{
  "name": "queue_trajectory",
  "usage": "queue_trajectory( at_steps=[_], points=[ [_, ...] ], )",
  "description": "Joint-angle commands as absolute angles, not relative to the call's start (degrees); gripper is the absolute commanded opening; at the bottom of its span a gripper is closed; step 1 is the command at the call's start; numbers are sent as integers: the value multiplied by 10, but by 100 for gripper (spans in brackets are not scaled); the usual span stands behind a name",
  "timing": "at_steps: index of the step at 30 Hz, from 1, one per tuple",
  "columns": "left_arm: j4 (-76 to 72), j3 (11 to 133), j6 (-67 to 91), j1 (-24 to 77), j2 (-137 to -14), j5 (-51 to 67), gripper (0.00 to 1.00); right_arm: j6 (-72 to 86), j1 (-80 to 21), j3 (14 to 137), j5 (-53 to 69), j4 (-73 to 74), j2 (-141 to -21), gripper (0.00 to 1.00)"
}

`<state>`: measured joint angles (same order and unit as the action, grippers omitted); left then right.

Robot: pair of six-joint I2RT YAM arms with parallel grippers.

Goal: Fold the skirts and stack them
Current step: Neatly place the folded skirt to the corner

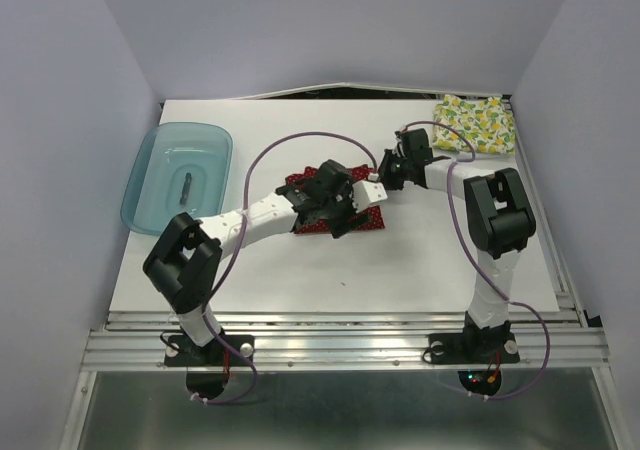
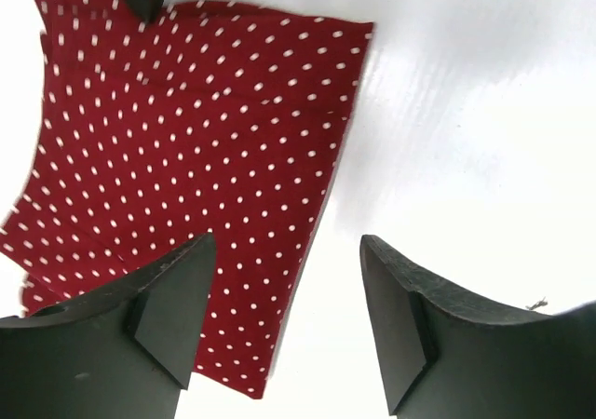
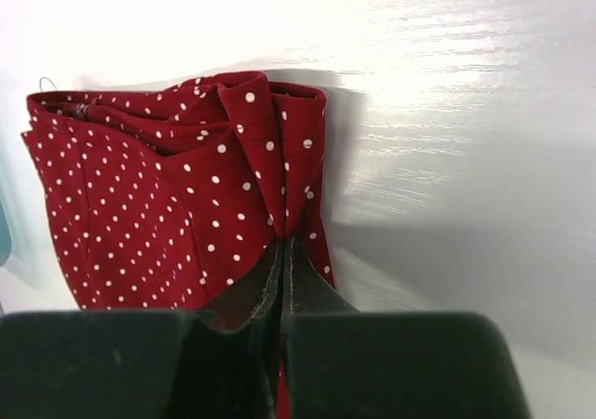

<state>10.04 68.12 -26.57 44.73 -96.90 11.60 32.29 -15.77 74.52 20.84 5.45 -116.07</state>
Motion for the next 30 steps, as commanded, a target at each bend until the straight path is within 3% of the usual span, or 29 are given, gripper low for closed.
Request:
queue_trajectory(
  at_steps=[1, 13, 17, 21, 26, 29, 30],
  points=[
    [75, 660, -388, 488, -947, 52, 76, 339, -159, 770, 231, 40, -1157, 1],
    [12, 641, -468, 536, -1003, -16, 75, 342, -159, 784, 226, 61, -1175, 1],
    [4, 641, -489, 539, -1026, -22, 64, 344, -159, 785, 226, 63, -1178, 2],
    [-20, 637, -496, 541, -1043, -27, 62, 343, -159, 787, 228, 66, -1181, 2],
    [-31, 643, -494, 541, -1070, -39, 50, 344, -159, 788, 234, 69, -1182, 5],
    [-28, 643, -490, 540, -1074, -27, 37, 344, -159, 791, 236, 72, -1183, 11],
    [-19, 646, -488, 539, -1076, -23, 33, 344, -159, 792, 236, 73, -1184, 21]
  ],
)
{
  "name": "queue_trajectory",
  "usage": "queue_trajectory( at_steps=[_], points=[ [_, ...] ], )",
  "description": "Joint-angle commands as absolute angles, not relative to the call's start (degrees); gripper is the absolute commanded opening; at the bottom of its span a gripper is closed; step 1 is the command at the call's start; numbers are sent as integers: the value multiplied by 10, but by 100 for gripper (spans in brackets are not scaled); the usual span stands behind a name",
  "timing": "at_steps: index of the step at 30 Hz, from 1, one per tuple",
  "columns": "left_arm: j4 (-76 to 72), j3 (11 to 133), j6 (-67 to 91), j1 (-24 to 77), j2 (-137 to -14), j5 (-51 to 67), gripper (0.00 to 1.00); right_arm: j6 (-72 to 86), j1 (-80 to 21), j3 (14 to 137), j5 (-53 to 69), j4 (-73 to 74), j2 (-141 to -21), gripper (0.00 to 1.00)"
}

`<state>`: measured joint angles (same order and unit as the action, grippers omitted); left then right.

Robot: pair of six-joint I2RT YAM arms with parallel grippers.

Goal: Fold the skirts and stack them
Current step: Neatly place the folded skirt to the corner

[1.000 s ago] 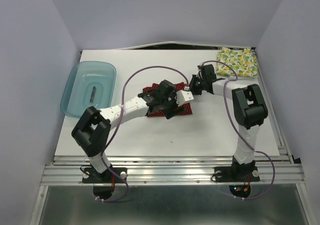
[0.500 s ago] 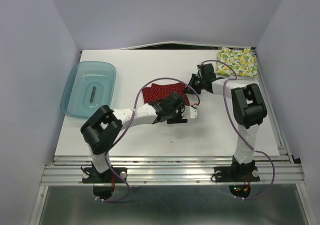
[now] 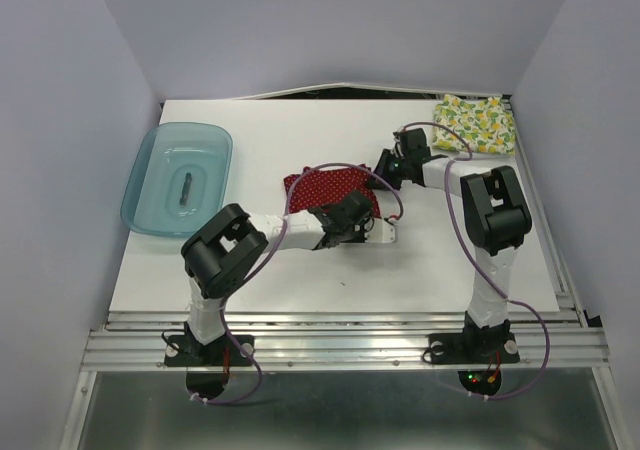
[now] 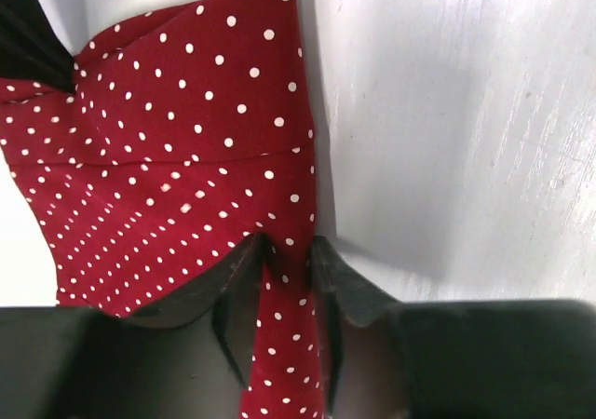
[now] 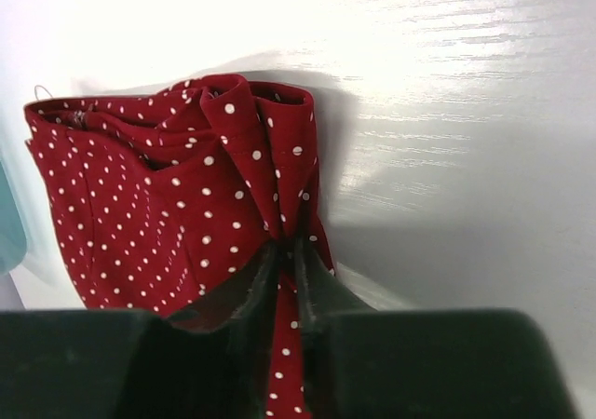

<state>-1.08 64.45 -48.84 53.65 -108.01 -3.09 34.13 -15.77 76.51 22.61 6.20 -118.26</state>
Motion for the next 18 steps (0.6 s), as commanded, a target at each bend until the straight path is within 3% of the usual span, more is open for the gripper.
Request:
queue_trajectory(
  at_steps=[1, 3, 4, 5, 7, 10, 18],
  points=[
    [-14, 649, -484, 536, -1076, -18, 24, 344, -159, 792, 236, 73, -1183, 26],
    [-2, 654, -471, 525, -1075, 3, 18, 343, -159, 791, 235, 75, -1179, 42],
    [-1, 656, -467, 520, -1074, 23, 14, 343, -159, 791, 234, 75, -1175, 59],
    [5, 661, -461, 515, -1071, 41, 2, 342, -159, 788, 230, 74, -1166, 67],
    [16, 667, -439, 494, -1061, 63, 0, 341, -153, 786, 226, 77, -1155, 88],
    [28, 675, -420, 476, -1056, 102, 0, 342, -133, 777, 231, 84, -1133, 100],
    [47, 714, -372, 412, -1038, 202, 0, 385, -109, 686, 310, 87, -1094, 100]
  ],
)
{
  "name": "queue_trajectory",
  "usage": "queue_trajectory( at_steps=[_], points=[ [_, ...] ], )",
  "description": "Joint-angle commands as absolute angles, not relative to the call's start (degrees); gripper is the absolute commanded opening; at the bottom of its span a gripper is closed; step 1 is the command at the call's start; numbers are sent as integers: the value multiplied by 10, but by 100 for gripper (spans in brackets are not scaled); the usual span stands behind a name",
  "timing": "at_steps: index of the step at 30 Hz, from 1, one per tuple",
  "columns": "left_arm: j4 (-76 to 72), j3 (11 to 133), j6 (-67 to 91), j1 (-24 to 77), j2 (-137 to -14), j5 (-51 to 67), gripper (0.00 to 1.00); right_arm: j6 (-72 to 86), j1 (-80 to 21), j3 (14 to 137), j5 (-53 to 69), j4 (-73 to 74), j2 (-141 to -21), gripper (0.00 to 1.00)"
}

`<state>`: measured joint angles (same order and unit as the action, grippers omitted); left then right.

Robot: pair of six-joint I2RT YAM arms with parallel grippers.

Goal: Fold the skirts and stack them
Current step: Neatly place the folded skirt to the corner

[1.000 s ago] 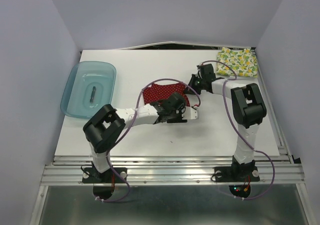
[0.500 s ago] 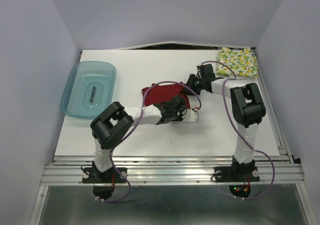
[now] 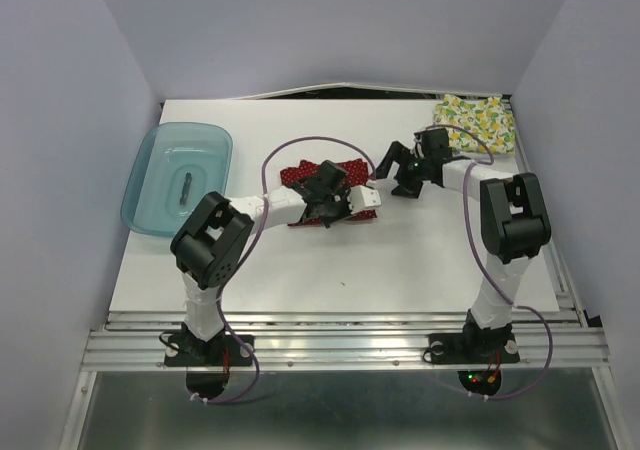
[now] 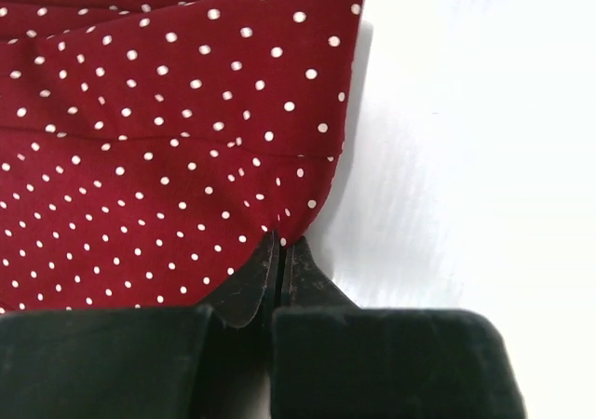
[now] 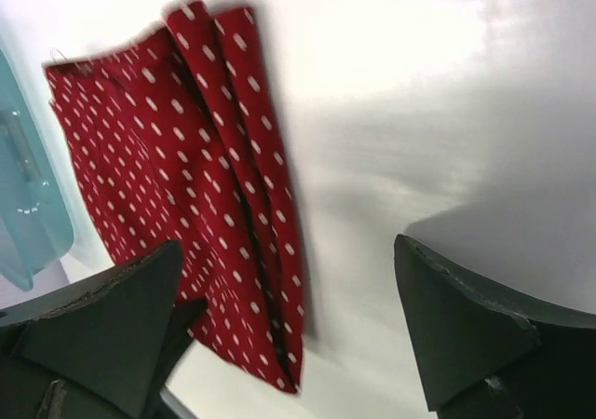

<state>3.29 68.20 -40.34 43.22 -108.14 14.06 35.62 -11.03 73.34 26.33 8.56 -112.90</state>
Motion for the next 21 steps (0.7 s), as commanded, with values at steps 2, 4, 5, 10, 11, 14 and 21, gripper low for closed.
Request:
queue_trajectory(
  at_steps=[2, 4, 5, 10, 11, 14, 21],
  points=[
    [51, 720, -371, 409, -1034, 220, 0, 412, -109, 664, 341, 51, -1097, 100],
    [54, 723, -367, 406, -1033, 225, 0, 436, -109, 640, 360, 13, -1103, 100],
    [54, 728, -367, 405, -1033, 228, 0, 465, -109, 631, 384, -6, -1110, 100],
    [55, 736, -359, 403, -1037, 236, 0, 582, -109, 552, 431, -193, -1122, 100],
    [55, 737, -359, 403, -1037, 236, 0, 591, -109, 542, 432, -219, -1124, 100],
    [56, 744, -353, 399, -1044, 243, 0, 604, -116, 527, 427, -263, -1136, 100],
    [57, 750, -358, 398, -1054, 250, 0, 625, -134, 532, 438, -307, -1187, 97]
  ],
)
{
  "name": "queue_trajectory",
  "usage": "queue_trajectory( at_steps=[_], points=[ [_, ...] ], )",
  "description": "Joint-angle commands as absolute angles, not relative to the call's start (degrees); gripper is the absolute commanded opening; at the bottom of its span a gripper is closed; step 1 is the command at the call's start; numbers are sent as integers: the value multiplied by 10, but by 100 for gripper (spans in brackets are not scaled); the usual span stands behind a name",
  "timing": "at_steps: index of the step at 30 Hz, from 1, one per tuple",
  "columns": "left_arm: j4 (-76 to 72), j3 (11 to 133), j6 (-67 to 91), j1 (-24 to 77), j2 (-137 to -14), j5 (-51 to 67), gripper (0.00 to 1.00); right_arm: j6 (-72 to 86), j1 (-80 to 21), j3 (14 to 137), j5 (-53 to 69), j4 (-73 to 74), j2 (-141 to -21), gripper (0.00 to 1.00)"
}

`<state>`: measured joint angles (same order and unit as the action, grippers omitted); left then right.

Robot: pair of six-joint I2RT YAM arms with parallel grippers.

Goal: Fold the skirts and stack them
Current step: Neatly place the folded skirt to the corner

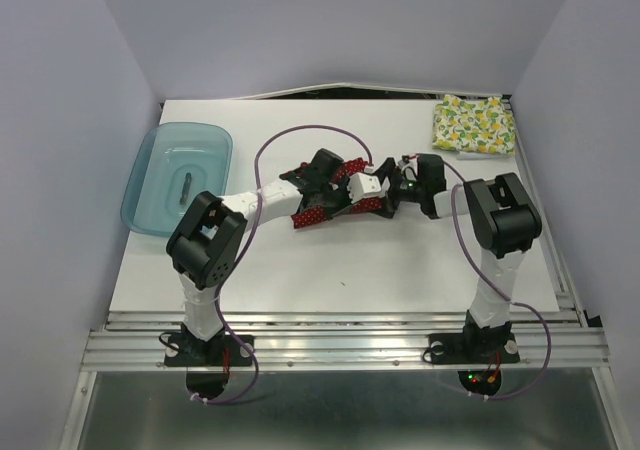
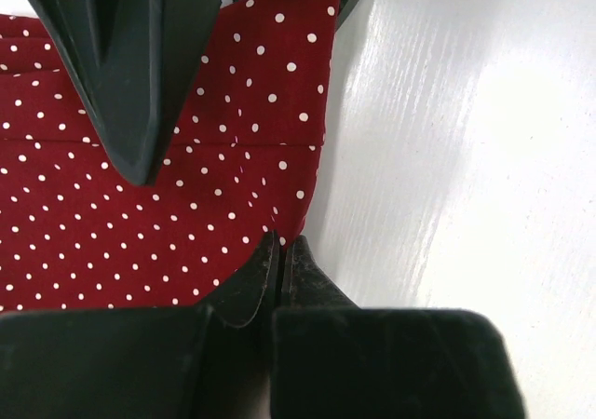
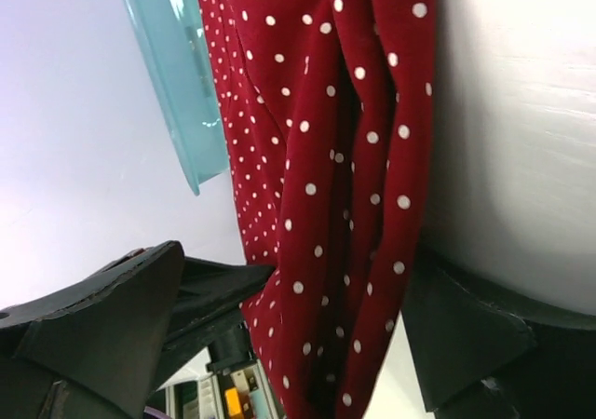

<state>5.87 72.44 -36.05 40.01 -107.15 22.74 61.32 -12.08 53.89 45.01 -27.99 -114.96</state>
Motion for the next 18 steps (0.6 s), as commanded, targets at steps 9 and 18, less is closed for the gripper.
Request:
queue_trajectory(
  at_steps=[9, 18],
  points=[
    [58, 747, -363, 398, -1060, 257, 0, 645, -134, 547, 450, -331, -1242, 73],
    [58, 746, -364, 398, -1069, 255, 0, 647, -140, 555, 455, -343, -1260, 43]
  ],
)
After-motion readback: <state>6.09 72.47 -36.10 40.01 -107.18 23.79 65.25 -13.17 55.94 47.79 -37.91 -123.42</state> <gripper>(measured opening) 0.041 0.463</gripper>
